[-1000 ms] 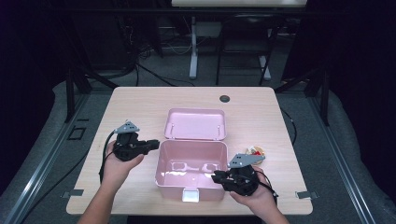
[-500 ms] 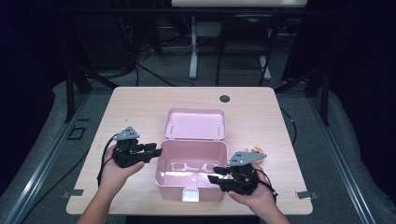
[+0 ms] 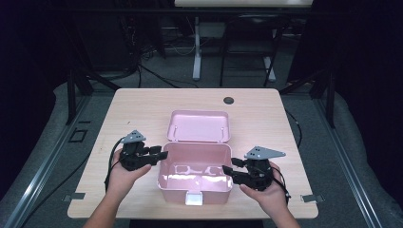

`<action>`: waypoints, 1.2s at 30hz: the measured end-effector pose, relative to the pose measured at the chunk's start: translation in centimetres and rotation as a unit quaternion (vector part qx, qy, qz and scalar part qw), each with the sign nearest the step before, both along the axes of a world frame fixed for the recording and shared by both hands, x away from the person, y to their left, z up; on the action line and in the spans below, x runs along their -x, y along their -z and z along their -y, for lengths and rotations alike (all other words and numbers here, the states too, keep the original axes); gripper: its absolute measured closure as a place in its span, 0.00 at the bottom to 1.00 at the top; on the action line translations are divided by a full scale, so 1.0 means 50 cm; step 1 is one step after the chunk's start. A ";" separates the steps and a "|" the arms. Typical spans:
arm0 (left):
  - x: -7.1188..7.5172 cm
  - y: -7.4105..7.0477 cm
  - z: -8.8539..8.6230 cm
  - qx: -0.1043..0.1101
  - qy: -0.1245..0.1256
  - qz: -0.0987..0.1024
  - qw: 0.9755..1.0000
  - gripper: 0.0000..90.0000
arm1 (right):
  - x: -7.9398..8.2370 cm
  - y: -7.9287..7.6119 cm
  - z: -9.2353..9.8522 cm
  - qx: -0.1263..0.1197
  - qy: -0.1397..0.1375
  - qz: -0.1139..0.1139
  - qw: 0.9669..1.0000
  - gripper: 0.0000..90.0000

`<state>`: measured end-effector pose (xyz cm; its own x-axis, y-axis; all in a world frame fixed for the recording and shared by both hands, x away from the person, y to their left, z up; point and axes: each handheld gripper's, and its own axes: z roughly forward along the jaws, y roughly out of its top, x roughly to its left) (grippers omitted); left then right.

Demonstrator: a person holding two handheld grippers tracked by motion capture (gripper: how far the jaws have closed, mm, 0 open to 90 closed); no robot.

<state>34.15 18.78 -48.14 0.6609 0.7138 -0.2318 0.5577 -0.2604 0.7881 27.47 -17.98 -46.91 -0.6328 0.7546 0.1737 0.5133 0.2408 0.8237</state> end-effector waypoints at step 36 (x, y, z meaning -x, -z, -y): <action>0.000 0.011 0.012 -0.004 -0.012 0.008 1.000 0.76 | -0.003 0.008 0.011 -0.019 0.014 -0.022 0.999 0.61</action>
